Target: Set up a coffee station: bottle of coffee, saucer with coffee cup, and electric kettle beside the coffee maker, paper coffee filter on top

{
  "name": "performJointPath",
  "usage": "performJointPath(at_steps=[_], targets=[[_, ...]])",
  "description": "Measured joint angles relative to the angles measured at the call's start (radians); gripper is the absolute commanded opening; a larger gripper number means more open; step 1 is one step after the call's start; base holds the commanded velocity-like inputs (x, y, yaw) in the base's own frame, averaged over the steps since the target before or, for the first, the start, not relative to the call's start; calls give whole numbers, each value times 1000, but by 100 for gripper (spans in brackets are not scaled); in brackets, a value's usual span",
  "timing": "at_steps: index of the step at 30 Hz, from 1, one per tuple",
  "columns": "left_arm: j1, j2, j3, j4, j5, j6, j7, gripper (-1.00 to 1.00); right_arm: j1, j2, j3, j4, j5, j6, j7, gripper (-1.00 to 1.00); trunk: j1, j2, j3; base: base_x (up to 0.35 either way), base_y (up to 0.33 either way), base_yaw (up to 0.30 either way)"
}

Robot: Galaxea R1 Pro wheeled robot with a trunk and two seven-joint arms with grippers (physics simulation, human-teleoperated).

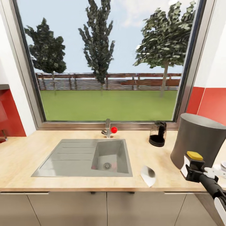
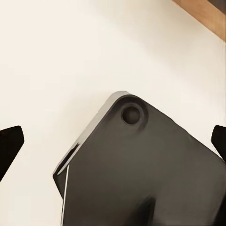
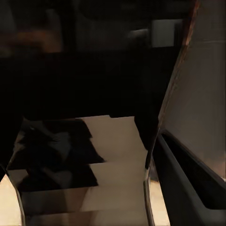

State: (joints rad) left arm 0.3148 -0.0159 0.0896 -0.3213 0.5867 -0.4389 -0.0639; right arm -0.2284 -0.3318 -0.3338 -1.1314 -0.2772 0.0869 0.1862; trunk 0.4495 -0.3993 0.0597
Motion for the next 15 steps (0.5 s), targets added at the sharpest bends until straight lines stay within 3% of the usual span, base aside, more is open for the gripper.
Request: performJointPath(at_steps=[15], targets=[[0,0,0,1,-5,-4,0,100,0,16,22,29,13,-84,2,-100,0,0,-3,3,-3,55]])
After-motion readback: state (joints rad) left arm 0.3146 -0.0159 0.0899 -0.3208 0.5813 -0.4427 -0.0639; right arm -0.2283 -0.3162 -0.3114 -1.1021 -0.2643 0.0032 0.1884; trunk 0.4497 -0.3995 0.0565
